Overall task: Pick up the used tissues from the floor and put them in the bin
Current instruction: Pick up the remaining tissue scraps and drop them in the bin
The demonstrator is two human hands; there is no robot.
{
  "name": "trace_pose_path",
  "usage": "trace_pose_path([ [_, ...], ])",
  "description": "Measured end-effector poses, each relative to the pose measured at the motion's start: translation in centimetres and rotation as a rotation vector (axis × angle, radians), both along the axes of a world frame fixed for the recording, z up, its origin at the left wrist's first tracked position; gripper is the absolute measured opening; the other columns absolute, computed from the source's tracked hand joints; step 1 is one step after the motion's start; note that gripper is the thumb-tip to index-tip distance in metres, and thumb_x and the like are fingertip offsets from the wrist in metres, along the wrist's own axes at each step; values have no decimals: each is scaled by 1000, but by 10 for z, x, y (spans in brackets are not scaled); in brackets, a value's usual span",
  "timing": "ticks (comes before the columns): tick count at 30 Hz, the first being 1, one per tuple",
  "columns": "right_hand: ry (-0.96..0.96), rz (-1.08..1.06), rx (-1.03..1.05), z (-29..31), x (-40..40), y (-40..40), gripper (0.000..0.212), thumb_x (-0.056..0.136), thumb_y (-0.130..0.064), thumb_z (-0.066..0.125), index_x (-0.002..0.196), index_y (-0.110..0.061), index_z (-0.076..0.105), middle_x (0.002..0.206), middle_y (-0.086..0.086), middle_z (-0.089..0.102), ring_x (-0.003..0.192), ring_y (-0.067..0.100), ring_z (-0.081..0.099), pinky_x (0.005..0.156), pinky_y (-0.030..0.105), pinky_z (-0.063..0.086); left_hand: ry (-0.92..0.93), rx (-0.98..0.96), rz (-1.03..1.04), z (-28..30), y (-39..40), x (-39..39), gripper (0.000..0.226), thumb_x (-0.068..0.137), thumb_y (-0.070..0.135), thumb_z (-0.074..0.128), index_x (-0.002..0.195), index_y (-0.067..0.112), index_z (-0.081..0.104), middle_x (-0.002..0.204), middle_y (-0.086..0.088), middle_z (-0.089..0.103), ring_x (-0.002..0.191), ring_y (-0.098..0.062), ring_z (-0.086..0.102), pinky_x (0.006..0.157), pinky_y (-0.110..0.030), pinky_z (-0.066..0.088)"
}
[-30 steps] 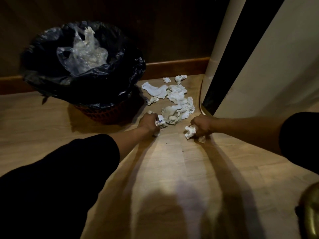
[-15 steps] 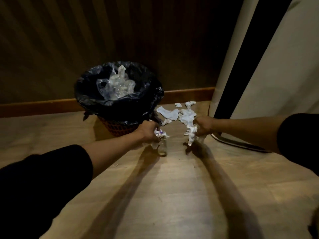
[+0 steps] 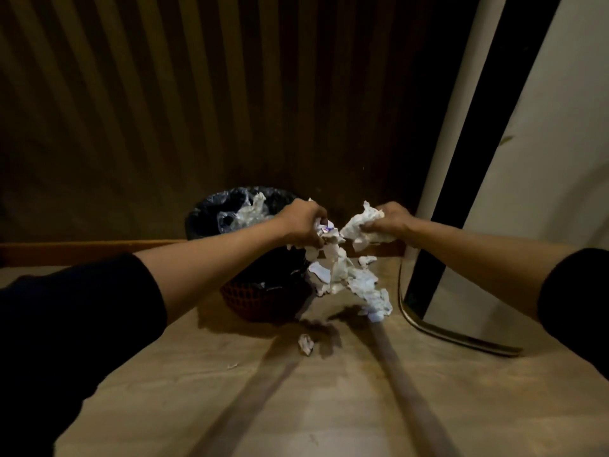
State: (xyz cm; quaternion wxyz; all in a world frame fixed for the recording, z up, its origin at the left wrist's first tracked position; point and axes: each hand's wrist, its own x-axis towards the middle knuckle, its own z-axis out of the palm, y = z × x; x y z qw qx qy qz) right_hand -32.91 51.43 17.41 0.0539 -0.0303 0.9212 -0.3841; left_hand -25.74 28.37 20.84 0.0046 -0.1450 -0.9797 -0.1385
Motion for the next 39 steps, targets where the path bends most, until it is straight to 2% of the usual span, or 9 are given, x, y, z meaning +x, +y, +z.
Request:
trace_pose_path([
  [3, -30, -59, -177, 19, -2, -15, 35, 79, -20, 79, 108, -6, 66, 105, 14, 70, 96, 29, 69, 87, 45, 58, 36, 72, 56, 25, -24, 1, 45, 75, 25, 82, 115, 15, 64, 118, -8, 64, 84, -18, 62, 61, -23, 45],
  [7, -177, -66, -420, 33, 1, -46, 38, 82, -14, 76, 115, -1, 62, 108, 20, 71, 98, 35, 73, 90, 49, 58, 77, 231, 167, 48, -59, 3, 46, 77, 22, 82, 118, 11, 63, 123, -12, 63, 88, -24, 68, 65, -30, 55],
  [9, -255, -47, -530, 38, 5, -66, 36, 87, -9, 71, 120, 2, 60, 107, 20, 71, 88, 31, 75, 82, 42, 61, 111, 308, 236, 55, -71, 3, 44, 77, 21, 82, 116, 12, 64, 121, -12, 63, 80, -22, 68, 63, -32, 57],
  [13, -340, -3, -688, 51, 13, -111, 36, 91, -8, 66, 125, 0, 57, 116, 19, 63, 71, 20, 71, 47, 24, 55, 242, 393, 363, 68, -87, -2, 43, 76, 22, 82, 115, 16, 65, 133, -11, 58, 108, -27, 62, 79, -30, 54],
  [19, -211, -38, -770, 61, 7, -174, 38, 84, -3, 70, 120, -3, 56, 108, 20, 67, 75, 25, 73, 66, 34, 63, 432, 405, 471, 71, -105, -3, 39, 77, 22, 81, 113, 17, 65, 131, -11, 61, 121, -29, 57, 86, -34, 49],
  [26, -369, 35, -717, 68, 12, -204, 50, 84, 2, 71, 129, -7, 51, 142, 16, 37, 124, 38, 53, 68, 38, 64, 141, 367, 552, 28, -144, -4, 74, 75, 19, 82, 140, 25, 47, 145, -19, 36, 132, -39, 42, 106, -41, 41],
  [32, -373, 15, -712, 59, 10, -209, 34, 93, 3, 59, 122, -6, 44, 138, 18, 41, 117, 33, 56, 87, 41, 60, 22, 551, 582, 4, -157, -9, 88, 75, 11, 78, 149, 28, 33, 153, -12, 37, 139, -35, 37, 113, -45, 39],
  [36, -375, 19, -742, 55, 11, -206, 51, 95, 2, 54, 141, -9, 34, 135, 20, 45, 113, 32, 62, 64, 36, 63, -42, 634, 466, 4, -153, -12, 81, 81, 1, 65, 150, 31, 35, 154, -8, 37, 110, -21, 55, 84, -32, 55],
  [39, -344, 19, -665, 44, 9, -196, 50, 94, -2, 57, 140, -6, 39, 135, 22, 51, 98, 30, 68, 51, 31, 60, -128, 596, 357, 3, -148, -10, 72, 87, -1, 60, 149, 30, 38, 135, -9, 48, 76, -12, 55, 67, -28, 50],
])
